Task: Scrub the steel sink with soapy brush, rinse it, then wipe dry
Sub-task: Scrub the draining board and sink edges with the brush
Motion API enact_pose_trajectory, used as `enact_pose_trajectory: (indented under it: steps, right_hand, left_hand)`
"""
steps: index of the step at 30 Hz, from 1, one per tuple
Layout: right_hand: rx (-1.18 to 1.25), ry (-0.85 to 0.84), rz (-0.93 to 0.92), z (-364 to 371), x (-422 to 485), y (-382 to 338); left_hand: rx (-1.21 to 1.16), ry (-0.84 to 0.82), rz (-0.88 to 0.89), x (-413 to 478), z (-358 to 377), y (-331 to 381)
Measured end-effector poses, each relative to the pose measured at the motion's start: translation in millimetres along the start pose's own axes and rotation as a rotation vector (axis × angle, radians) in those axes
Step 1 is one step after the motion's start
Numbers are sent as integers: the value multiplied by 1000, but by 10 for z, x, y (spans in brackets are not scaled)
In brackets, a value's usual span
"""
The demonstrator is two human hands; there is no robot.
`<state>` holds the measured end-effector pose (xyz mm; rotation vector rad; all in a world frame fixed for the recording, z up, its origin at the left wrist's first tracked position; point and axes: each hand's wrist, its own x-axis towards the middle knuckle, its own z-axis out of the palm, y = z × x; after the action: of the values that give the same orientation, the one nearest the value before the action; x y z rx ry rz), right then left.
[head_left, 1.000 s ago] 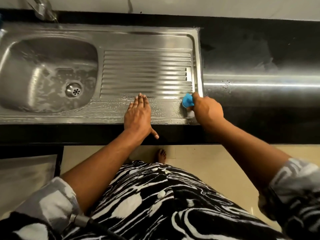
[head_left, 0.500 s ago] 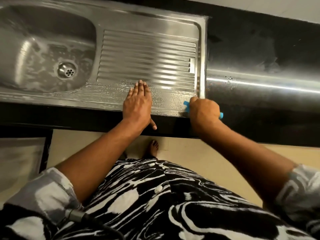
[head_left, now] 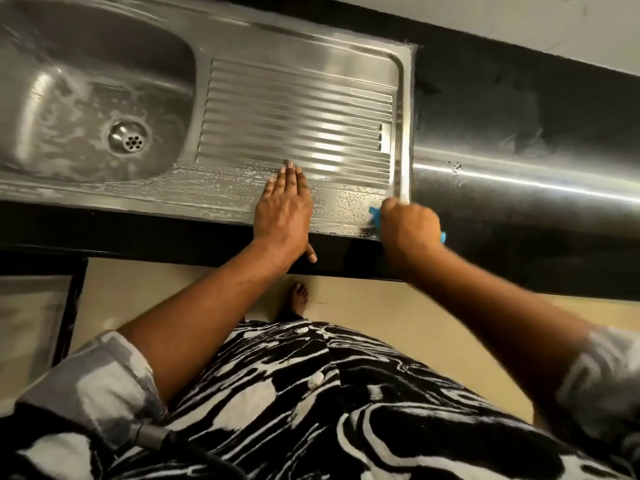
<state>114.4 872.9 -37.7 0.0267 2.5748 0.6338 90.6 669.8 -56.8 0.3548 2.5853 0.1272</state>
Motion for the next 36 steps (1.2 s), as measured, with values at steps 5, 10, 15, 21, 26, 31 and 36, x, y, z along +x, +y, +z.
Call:
enact_pose_trajectory:
  steps: [5, 10, 15, 21, 26, 31, 36]
  right_hand:
    - [41, 10, 10, -28, 213, 60]
    - [139, 126, 8, -255, 741, 207]
    - [184, 69, -4, -21, 243, 154]
    - [185, 21, 31, 159, 40, 127]
    - [204, 48, 52, -114, 704, 276]
    - [186, 35, -37, -44, 535, 372]
    - [290, -213, -126, 106, 333, 471]
  left_hand:
    - [-8, -7, 15, 32, 6, -23]
    - [-14, 11, 23, 42, 21, -43]
    - [-47, -23, 41, 64, 17, -96]
    - [-26, 5, 59, 12, 5, -85]
    - [-29, -21, 86, 65, -39, -96]
    - [-32, -22, 72, 75, 2, -136]
    - [-32, -7, 38, 64, 21, -124]
